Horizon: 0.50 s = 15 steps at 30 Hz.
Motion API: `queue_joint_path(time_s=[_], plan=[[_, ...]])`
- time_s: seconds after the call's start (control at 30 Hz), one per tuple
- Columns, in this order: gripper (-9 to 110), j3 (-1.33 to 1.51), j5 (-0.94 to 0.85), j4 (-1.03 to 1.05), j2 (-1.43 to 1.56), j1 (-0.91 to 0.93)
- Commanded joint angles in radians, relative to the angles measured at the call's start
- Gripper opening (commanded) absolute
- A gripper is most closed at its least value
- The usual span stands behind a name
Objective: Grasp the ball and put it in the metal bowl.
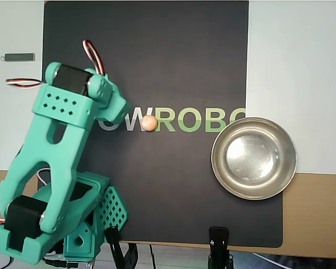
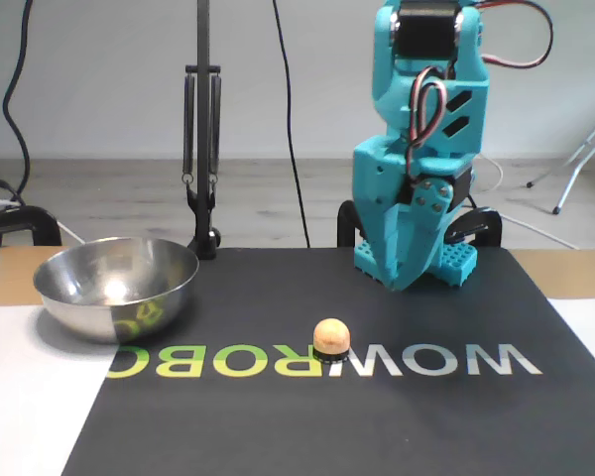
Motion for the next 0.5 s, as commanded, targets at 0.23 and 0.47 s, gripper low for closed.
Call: queue_joint_path(time_s=[0.23, 0.47], plan=[[0, 0.097, -0.006, -0.118, 0.110, 0.028], [0, 0.202, -0.006, -0.169, 0.198, 0.044]])
